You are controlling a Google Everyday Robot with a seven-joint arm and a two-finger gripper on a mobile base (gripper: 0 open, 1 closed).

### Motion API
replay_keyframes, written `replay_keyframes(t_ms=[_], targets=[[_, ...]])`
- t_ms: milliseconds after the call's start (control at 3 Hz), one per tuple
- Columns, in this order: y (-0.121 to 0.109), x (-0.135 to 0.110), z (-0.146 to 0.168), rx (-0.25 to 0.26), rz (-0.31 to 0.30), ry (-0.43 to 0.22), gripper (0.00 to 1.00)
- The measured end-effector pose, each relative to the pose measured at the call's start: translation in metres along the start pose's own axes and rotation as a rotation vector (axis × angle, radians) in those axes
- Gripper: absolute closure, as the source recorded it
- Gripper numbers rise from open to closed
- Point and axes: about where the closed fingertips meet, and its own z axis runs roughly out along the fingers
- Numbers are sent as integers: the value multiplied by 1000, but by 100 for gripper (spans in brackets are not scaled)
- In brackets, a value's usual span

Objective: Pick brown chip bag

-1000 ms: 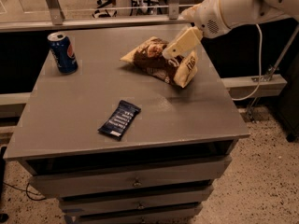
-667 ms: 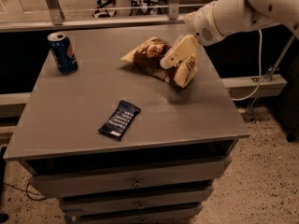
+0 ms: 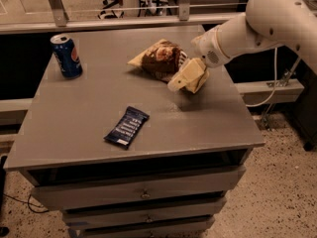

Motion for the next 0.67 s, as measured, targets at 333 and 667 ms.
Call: replay_keyframes(t_ms=[333, 667], targets=[[9, 15, 10, -20, 13, 21, 18], [15, 14, 10, -31, 8, 12, 42]])
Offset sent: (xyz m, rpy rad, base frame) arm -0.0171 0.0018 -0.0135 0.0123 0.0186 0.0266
